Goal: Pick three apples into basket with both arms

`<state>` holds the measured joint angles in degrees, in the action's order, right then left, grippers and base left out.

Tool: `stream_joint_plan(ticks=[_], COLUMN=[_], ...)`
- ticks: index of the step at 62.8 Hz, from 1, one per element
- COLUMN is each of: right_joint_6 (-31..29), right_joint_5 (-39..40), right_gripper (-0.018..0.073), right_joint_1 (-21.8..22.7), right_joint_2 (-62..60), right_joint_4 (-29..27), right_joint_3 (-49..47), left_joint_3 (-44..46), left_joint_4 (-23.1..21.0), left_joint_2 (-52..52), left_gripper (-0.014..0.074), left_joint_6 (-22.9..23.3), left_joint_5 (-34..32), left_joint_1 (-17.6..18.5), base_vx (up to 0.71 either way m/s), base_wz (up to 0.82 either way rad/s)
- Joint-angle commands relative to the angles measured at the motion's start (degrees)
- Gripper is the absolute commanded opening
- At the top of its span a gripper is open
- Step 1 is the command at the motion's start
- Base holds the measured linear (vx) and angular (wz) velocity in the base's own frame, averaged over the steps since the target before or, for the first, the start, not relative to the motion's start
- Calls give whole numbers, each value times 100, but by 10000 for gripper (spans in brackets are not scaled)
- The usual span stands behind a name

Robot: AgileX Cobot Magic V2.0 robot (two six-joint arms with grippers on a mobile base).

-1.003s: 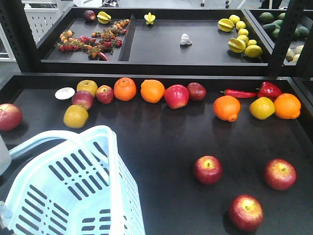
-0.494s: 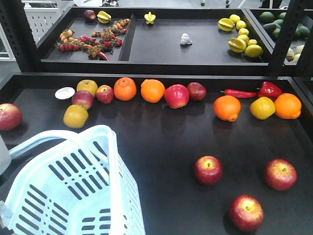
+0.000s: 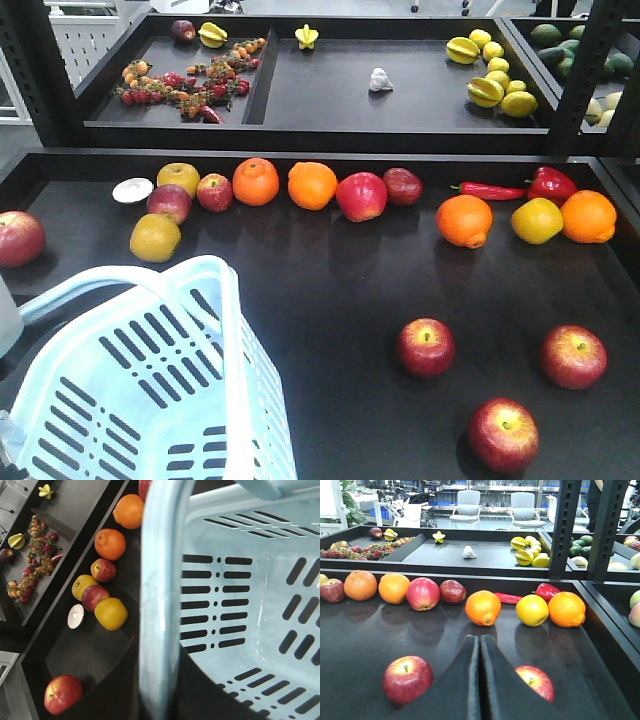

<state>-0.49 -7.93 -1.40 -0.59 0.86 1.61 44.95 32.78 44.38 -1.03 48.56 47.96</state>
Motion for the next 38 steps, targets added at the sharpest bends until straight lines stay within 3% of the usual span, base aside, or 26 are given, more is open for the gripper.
stream_joint_plan(ticks=[1, 21, 30, 35, 38], right_joint_6=[-42, -42, -42, -42, -42], right_joint_5=[432, 432, 432, 432, 432], right_gripper=[-10, -10, -10, -10, -10], right_joint_1=[16, 16, 16, 16, 16], right_joint_2=[-104, -104, -104, -104, -104], right_joint_4=[64, 64, 64, 64, 64], right_joint_3=[62, 62, 62, 62, 62], left_joint_3=[184, 184, 173, 173, 184], left_joint_4=[160, 163, -148, 71, 425], left_joint_2=[-19, -19, 50, 166, 274], left_gripper=[-6, -6, -6, -6, -5], left_joint_6=[65, 65, 71, 65, 58], left_joint_5=[-416, -421, -531, -791, -932], left_joint_1=[14, 14, 14, 14, 14], base_vx=[0, 0, 0, 0, 0], base_wz=[0, 0, 0, 0, 0])
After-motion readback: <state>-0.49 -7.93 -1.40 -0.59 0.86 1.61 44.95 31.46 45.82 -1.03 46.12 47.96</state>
